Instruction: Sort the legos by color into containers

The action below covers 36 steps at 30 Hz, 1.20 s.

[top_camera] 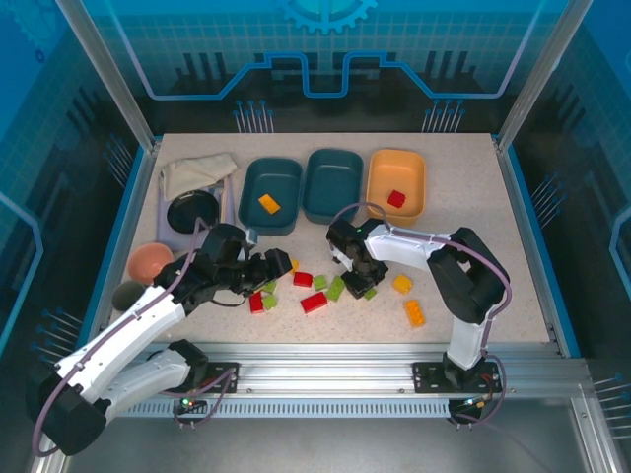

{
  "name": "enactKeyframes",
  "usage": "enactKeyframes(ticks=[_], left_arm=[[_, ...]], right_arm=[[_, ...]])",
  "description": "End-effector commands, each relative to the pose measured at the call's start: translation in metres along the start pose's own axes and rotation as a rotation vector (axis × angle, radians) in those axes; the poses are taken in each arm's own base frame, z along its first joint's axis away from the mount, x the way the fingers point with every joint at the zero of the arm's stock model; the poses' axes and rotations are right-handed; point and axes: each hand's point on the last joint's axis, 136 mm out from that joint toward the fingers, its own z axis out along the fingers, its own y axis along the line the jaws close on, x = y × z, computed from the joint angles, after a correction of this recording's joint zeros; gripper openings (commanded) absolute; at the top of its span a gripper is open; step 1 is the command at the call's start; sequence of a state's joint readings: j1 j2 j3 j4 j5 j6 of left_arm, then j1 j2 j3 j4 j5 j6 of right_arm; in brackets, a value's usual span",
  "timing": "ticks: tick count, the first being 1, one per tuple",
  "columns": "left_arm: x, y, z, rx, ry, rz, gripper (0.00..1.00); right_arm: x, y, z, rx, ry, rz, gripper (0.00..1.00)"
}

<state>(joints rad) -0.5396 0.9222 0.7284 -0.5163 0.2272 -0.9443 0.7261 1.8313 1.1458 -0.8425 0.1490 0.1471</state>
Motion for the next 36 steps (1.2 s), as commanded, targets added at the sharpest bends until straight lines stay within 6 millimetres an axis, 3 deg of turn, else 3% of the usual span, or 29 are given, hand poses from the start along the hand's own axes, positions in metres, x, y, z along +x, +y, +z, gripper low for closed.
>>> enactKeyframes(ticks=[1,7,10,14,19,23,26,31,33,36], left_arm=[[0.0,-0.018,0.0,0.103,0.002,-0.049,0.8],[-0.025,-0.028,-0.009,0.105,-0.049,-0.109,0.8],[-0.052,-0.035,-0.016,0.095,-0.084,-0.134,0.8],[-0.092,-0.047,-0.017,0.09,-0.119,-0.133,0.8],[-0.139,-0.064,-0.01,0.073,-0.148,-0.102,0.8],[-0.172,-0.073,0.002,0.061,-0.166,-0.083,0.8],[-0.188,-0.075,0.012,0.04,-0.164,-0.073,0.79],[-0.195,-0.068,0.028,0.014,-0.146,-0.088,0.79],[-0.192,-0.064,0.029,0.0,-0.138,-0.087,0.79],[-0.184,-0.054,0.027,-0.036,-0.126,-0.09,0.79]], right_arm=[[0.003,-0.002,-0.011,-0.007,-0.036,0.048,0.34],[-0.028,-0.001,-0.086,-0.056,-0.253,0.143,0.33],[-0.064,-0.002,-0.12,-0.1,-0.361,0.205,0.32],[-0.128,-0.014,-0.139,-0.122,-0.436,0.294,0.33],[-0.198,-0.052,-0.135,-0.123,-0.467,0.428,0.33],[-0.236,-0.082,-0.108,-0.155,-0.449,0.518,0.33],[-0.255,-0.093,-0.08,-0.17,-0.417,0.546,0.35],[-0.268,-0.101,-0.042,-0.21,-0.36,0.583,0.38],[-0.271,-0.1,-0.042,-0.23,-0.363,0.58,0.43],[-0.278,-0.099,-0.066,-0.246,-0.42,0.55,0.55]])
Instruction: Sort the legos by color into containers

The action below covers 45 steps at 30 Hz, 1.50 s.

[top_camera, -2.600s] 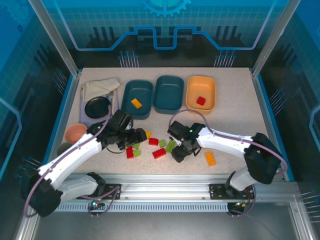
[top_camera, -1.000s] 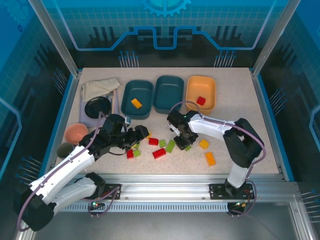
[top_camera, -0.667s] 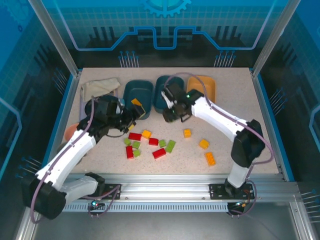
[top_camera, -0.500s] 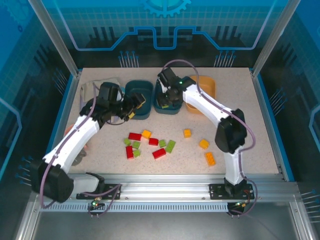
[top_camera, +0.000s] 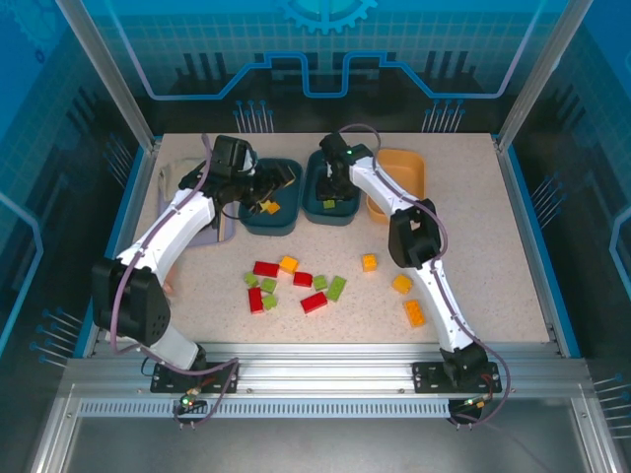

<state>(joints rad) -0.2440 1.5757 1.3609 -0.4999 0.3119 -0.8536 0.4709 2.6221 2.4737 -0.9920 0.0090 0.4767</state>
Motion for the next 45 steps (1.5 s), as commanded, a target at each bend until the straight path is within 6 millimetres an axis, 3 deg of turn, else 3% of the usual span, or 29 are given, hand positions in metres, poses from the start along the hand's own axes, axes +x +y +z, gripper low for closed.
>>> enactKeyframes(ticks=[1,5,9,12,14,16,18,22,26,35,45], left_arm=[[0.007,0.01,-0.01,-0.042,0.016,0.012,0.78],[0.029,0.04,-0.016,-0.165,0.045,-0.079,0.76],[0.071,0.062,-0.01,-0.272,0.103,-0.164,0.73],[0.102,0.079,-0.003,-0.368,0.126,-0.231,0.72],[0.119,0.09,0.003,-0.422,0.137,-0.278,0.71],[0.131,0.102,0.009,-0.468,0.142,-0.329,0.71],[0.138,0.113,0.013,-0.506,0.142,-0.385,0.72],[0.144,0.123,0.027,-0.53,0.146,-0.474,0.74],[0.146,0.131,0.042,-0.57,0.149,-0.509,0.74],[0.134,0.137,0.068,-0.605,0.089,-0.55,0.7],[0.129,0.147,0.089,-0.63,0.061,-0.563,0.46]], right_arm=[[-0.017,0.023,-0.042,-0.08,-0.063,-0.028,0.59],[-0.027,0.039,-0.096,-0.112,-0.145,-0.061,0.65],[-0.017,0.065,-0.163,-0.185,-0.269,-0.147,0.66],[0.013,0.088,-0.208,-0.311,-0.401,-0.233,0.67],[0.043,0.1,-0.235,-0.432,-0.495,-0.291,0.69],[0.079,0.101,-0.244,-0.526,-0.544,-0.323,0.73],[0.111,0.098,-0.248,-0.587,-0.558,-0.336,0.77],[0.169,0.082,-0.237,-0.622,-0.498,-0.335,0.81],[0.208,0.067,-0.223,-0.623,-0.432,-0.334,0.81],[0.23,0.051,-0.221,-0.608,-0.408,-0.325,0.82],[0.234,0.05,-0.217,-0.613,-0.385,-0.324,0.83]])
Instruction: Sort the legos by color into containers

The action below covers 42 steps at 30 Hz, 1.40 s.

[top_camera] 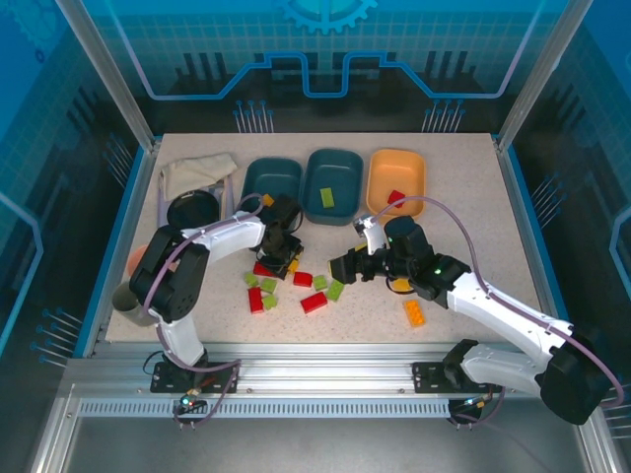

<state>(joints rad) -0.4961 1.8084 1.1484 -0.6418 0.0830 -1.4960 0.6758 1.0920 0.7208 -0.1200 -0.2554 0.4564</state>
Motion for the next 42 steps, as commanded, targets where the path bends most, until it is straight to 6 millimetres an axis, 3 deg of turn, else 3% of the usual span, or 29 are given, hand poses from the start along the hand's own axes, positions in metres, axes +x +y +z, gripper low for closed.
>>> enactKeyframes(ticks=[1,4,6,12,14,19,24,28,37,42], left_arm=[[-0.002,-0.011,0.002,0.011,-0.026,-0.005,0.43],[-0.002,-0.014,-0.002,0.021,-0.03,0.007,0.33],[-0.001,-0.018,-0.016,0.048,-0.045,0.016,0.32],[-0.006,-0.029,-0.087,0.119,-0.139,0.113,0.32],[-0.018,-0.03,-0.104,0.123,-0.169,0.131,0.32],[-0.064,-0.041,-0.123,0.101,-0.201,0.15,0.32],[-0.108,-0.064,-0.121,0.037,-0.231,0.205,0.33],[-0.129,-0.077,-0.108,-0.057,-0.262,0.271,0.34],[-0.145,-0.067,-0.055,-0.214,-0.237,0.308,0.38],[-0.145,-0.073,-0.04,-0.202,-0.215,0.322,0.45]], right_arm=[[0.004,0.005,0.001,-0.027,0.014,0.01,0.83],[0.004,0.004,0.001,-0.028,0.017,0.013,0.82],[0.001,0.004,0.001,-0.024,0.012,0.013,0.82],[-0.029,0.009,-0.009,0.005,-0.079,-0.01,0.82],[-0.048,0.012,-0.013,0.012,-0.138,-0.014,0.84],[-0.088,0.013,-0.006,0.019,-0.224,0.013,0.87],[-0.117,0.012,0.006,0.019,-0.244,0.048,0.87],[-0.122,0.005,0.014,0.035,-0.223,0.071,0.86],[-0.11,-0.014,0.017,0.076,-0.189,0.152,0.86],[-0.104,-0.023,0.014,0.09,-0.18,0.179,0.86]])
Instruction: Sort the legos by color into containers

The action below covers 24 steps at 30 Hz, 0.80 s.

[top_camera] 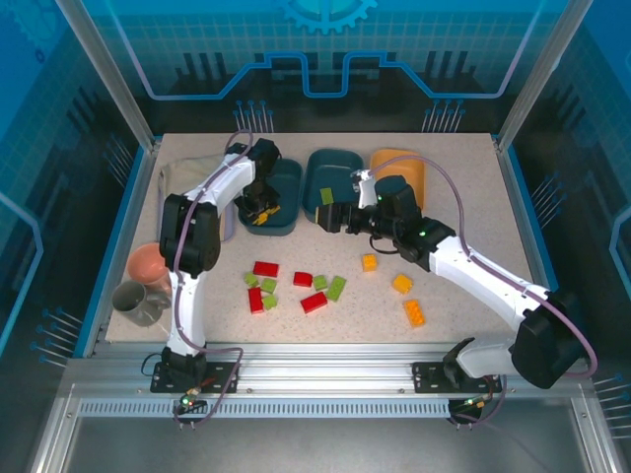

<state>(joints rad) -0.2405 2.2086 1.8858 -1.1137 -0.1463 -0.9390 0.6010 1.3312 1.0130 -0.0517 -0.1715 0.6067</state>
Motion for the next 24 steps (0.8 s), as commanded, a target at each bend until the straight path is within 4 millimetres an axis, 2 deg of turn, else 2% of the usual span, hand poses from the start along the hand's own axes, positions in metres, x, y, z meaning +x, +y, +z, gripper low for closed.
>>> enactKeyframes(ticks=[1,4,8,11,14,17,19,22,24], left_arm=[[0.0,-0.002,0.004,-0.008,0.003,0.035,0.48],[0.001,-0.004,0.004,-0.003,0.007,0.039,0.6],[0.0,-0.008,-0.009,0.024,-0.01,0.041,0.64],[-0.001,-0.016,-0.036,0.081,-0.047,0.049,0.65],[0.0,-0.028,-0.077,0.176,-0.111,0.068,0.68],[0.01,-0.033,-0.117,0.275,-0.167,0.113,0.71],[0.024,-0.032,-0.139,0.34,-0.196,0.17,0.73],[0.051,-0.013,-0.154,0.408,-0.204,0.229,0.74],[0.071,0.008,-0.153,0.439,-0.185,0.236,0.74]], right_arm=[[0.003,-0.009,-0.004,0.021,0.006,0.032,0.86],[0.007,-0.013,-0.006,0.035,0.023,0.032,0.86],[0.018,-0.024,-0.011,0.083,0.067,0.031,0.86],[0.032,-0.032,-0.018,0.138,0.125,0.007,0.85],[0.053,-0.037,-0.024,0.184,0.211,-0.038,0.83],[0.083,-0.026,-0.026,0.195,0.316,-0.134,0.81],[0.106,-0.01,-0.026,0.163,0.38,-0.233,0.81],[0.145,0.013,-0.026,0.079,0.475,-0.435,0.82],[0.173,0.024,-0.026,0.007,0.548,-0.61,0.82]])
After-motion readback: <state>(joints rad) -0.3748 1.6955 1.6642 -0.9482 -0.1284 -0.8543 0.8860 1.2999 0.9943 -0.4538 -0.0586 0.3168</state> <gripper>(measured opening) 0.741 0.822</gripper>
